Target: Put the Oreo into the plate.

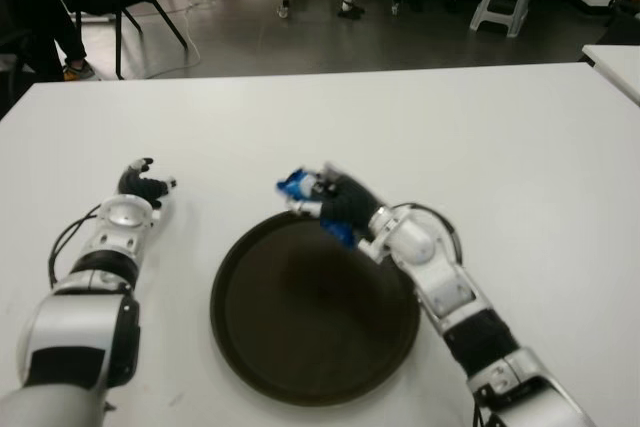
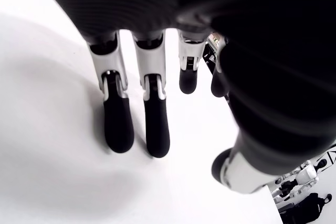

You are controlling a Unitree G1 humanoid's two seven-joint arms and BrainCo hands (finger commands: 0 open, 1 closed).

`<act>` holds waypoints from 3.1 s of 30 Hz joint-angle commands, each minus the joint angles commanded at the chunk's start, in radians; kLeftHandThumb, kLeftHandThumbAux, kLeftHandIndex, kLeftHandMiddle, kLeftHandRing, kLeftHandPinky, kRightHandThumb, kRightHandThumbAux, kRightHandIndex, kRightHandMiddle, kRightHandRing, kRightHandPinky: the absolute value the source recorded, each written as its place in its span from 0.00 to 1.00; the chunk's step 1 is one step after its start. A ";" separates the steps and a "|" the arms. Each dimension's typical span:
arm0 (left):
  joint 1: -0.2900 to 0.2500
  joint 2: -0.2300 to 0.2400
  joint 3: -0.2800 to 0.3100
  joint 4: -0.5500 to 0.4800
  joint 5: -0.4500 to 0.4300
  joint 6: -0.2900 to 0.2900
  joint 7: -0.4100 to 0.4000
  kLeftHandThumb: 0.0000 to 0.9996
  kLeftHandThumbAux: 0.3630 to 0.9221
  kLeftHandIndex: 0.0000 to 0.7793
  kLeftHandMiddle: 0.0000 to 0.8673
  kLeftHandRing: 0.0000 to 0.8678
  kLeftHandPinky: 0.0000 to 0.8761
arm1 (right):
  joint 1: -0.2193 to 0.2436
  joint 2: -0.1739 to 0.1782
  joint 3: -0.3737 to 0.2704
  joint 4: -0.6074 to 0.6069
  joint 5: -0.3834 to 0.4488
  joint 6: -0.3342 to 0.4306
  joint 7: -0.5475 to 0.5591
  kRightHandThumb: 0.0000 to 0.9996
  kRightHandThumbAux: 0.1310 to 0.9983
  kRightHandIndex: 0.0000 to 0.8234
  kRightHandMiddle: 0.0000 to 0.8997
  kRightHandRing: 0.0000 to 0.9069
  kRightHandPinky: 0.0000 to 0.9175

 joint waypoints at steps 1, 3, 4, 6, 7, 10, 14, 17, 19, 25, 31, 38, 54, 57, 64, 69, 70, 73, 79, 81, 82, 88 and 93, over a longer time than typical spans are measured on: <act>-0.002 -0.001 -0.001 -0.001 0.001 0.001 0.000 0.23 0.77 0.09 0.10 0.12 0.14 | 0.002 0.001 0.002 -0.004 0.002 0.009 0.008 0.74 0.67 0.53 0.89 0.90 0.88; -0.005 -0.002 -0.003 -0.004 0.001 0.004 0.001 0.23 0.78 0.09 0.10 0.12 0.14 | 0.006 0.003 0.007 -0.014 0.004 0.028 0.020 0.74 0.67 0.53 0.89 0.89 0.87; -0.006 -0.003 -0.003 -0.006 0.001 0.005 0.001 0.23 0.79 0.09 0.10 0.12 0.14 | 0.007 0.003 0.009 -0.020 0.004 0.038 0.024 0.74 0.67 0.53 0.88 0.89 0.87; -0.004 -0.003 0.000 -0.005 -0.002 0.003 -0.001 0.24 0.79 0.09 0.10 0.12 0.14 | 0.013 0.002 0.013 -0.038 0.001 0.061 0.032 0.74 0.67 0.53 0.87 0.89 0.87; -0.003 -0.003 0.002 -0.004 -0.004 0.001 -0.001 0.24 0.79 0.09 0.10 0.12 0.14 | 0.016 0.001 0.016 -0.050 -0.003 0.077 0.035 0.74 0.67 0.53 0.87 0.88 0.87; -0.002 -0.003 0.005 -0.004 -0.006 0.000 0.001 0.24 0.78 0.10 0.10 0.12 0.14 | 0.023 -0.001 0.024 -0.071 -0.011 0.108 0.040 0.74 0.67 0.53 0.85 0.88 0.87; -0.001 -0.003 0.008 -0.001 -0.007 -0.001 0.002 0.24 0.76 0.09 0.10 0.12 0.15 | 0.028 -0.007 0.035 -0.104 -0.014 0.141 0.049 0.74 0.67 0.53 0.84 0.87 0.87; -0.001 -0.003 0.010 -0.001 -0.008 -0.002 0.000 0.24 0.76 0.09 0.09 0.12 0.16 | 0.034 -0.019 0.047 -0.160 -0.022 0.181 0.060 0.74 0.67 0.53 0.83 0.87 0.87; 0.000 -0.002 0.011 -0.001 -0.009 -0.004 -0.002 0.23 0.76 0.08 0.09 0.12 0.16 | 0.034 -0.024 0.052 -0.166 -0.030 0.186 0.060 0.74 0.67 0.53 0.83 0.87 0.87; 0.000 0.000 0.009 0.001 -0.005 -0.005 -0.007 0.22 0.77 0.08 0.08 0.11 0.15 | 0.035 -0.040 0.068 -0.172 -0.047 0.167 0.051 0.74 0.67 0.53 0.82 0.87 0.87; 0.001 0.000 0.010 0.001 -0.005 -0.008 -0.011 0.25 0.79 0.11 0.09 0.11 0.13 | 0.030 -0.038 0.082 -0.146 -0.065 0.151 0.036 0.74 0.67 0.53 0.83 0.88 0.87; 0.000 -0.003 0.018 -0.001 -0.012 -0.011 -0.012 0.26 0.79 0.13 0.11 0.12 0.15 | 0.000 -0.025 0.087 0.038 -0.080 -0.031 -0.007 0.74 0.67 0.53 0.82 0.87 0.87; -0.003 0.000 -0.001 0.000 0.009 -0.003 -0.008 0.22 0.79 0.13 0.09 0.11 0.13 | -0.060 -0.061 0.150 0.176 -0.210 -0.243 -0.038 0.31 0.58 0.03 0.06 0.08 0.10; -0.004 0.002 -0.005 0.000 0.011 -0.001 -0.005 0.21 0.79 0.12 0.10 0.12 0.14 | -0.074 -0.060 0.160 0.233 -0.225 -0.290 -0.046 0.16 0.53 0.01 0.02 0.03 0.06; -0.004 0.001 -0.007 0.000 0.008 0.001 -0.004 0.20 0.78 0.12 0.11 0.13 0.16 | -0.099 -0.070 0.168 0.276 -0.241 -0.343 -0.033 0.02 0.48 0.00 0.00 0.00 0.02; -0.004 0.002 -0.006 -0.001 0.007 0.000 -0.008 0.19 0.77 0.09 0.09 0.11 0.14 | -0.105 -0.077 0.165 0.271 -0.242 -0.354 -0.022 0.00 0.48 0.00 0.00 0.00 0.00; -0.004 0.002 -0.006 -0.001 0.006 0.000 -0.008 0.19 0.76 0.09 0.09 0.11 0.14 | -0.106 -0.078 0.166 0.271 -0.245 -0.354 -0.022 0.00 0.47 0.00 0.00 0.00 0.00; -0.004 0.003 -0.006 0.000 0.006 0.000 -0.007 0.20 0.75 0.08 0.09 0.11 0.14 | -0.110 -0.078 0.170 0.275 -0.253 -0.350 -0.023 0.00 0.47 0.00 0.00 0.00 0.00; -0.002 0.004 -0.006 0.000 0.007 -0.006 -0.006 0.24 0.75 0.09 0.09 0.11 0.13 | -0.114 -0.077 0.169 0.271 -0.269 -0.333 -0.024 0.00 0.49 0.00 0.00 0.00 0.04; -0.002 0.004 -0.006 0.000 0.007 -0.006 -0.007 0.24 0.76 0.09 0.08 0.10 0.13 | -0.114 -0.077 0.169 0.267 -0.275 -0.325 -0.029 0.00 0.49 0.00 0.00 0.00 0.05; -0.002 0.004 -0.006 0.000 0.007 -0.006 -0.007 0.24 0.76 0.09 0.08 0.10 0.14 | -0.113 -0.077 0.169 0.266 -0.278 -0.322 -0.031 0.00 0.49 0.00 0.00 0.00 0.05; -0.004 0.003 -0.005 0.002 0.007 0.000 -0.003 0.24 0.72 0.10 0.09 0.12 0.16 | -0.111 -0.072 0.165 0.257 -0.287 -0.290 -0.028 0.00 0.50 0.00 0.00 0.00 0.08; -0.006 0.002 -0.006 0.002 0.008 0.006 0.001 0.22 0.71 0.09 0.10 0.12 0.15 | -0.111 -0.071 0.166 0.244 -0.294 -0.260 -0.020 0.00 0.50 0.00 0.00 0.00 0.08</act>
